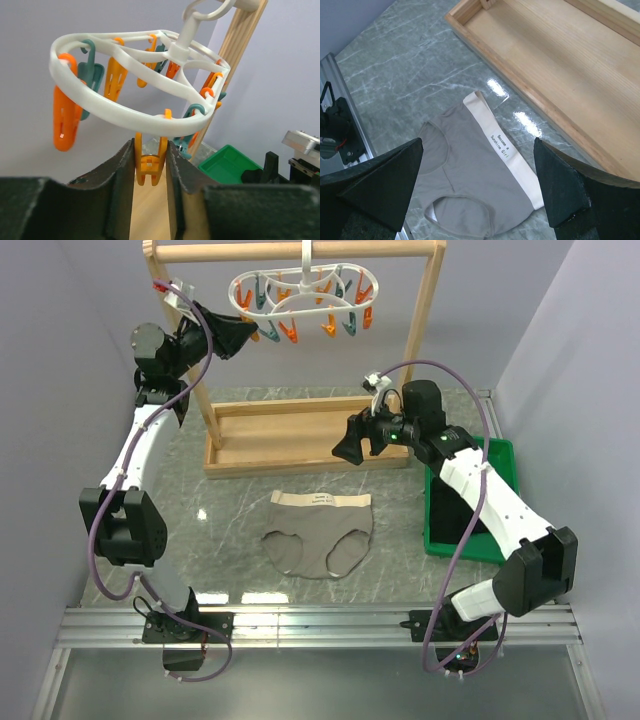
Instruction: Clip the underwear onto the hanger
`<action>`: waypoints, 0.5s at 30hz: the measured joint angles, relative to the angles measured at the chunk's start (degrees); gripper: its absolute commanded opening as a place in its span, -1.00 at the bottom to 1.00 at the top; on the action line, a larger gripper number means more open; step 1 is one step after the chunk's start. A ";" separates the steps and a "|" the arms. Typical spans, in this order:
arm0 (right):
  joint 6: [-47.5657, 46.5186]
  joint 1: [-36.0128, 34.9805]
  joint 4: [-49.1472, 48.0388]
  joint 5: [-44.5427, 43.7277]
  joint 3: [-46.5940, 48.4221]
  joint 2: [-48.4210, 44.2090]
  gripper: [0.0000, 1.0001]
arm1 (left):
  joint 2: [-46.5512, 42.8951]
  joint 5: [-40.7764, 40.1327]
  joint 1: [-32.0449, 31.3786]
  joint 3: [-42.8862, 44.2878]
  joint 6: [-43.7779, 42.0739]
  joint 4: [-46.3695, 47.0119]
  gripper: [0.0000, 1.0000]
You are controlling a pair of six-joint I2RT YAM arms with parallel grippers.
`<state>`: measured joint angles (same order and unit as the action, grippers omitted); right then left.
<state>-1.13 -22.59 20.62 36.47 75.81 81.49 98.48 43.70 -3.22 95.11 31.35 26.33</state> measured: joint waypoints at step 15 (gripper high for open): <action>2.67 0.00 -5.42 3.72 3.48 0.72 0.38 | -0.57 1.62 -0.11 -1.14 2.67 1.20 -0.99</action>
<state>1.54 -22.59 15.20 40.18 79.29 82.21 97.91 45.32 -3.33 93.97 34.02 27.53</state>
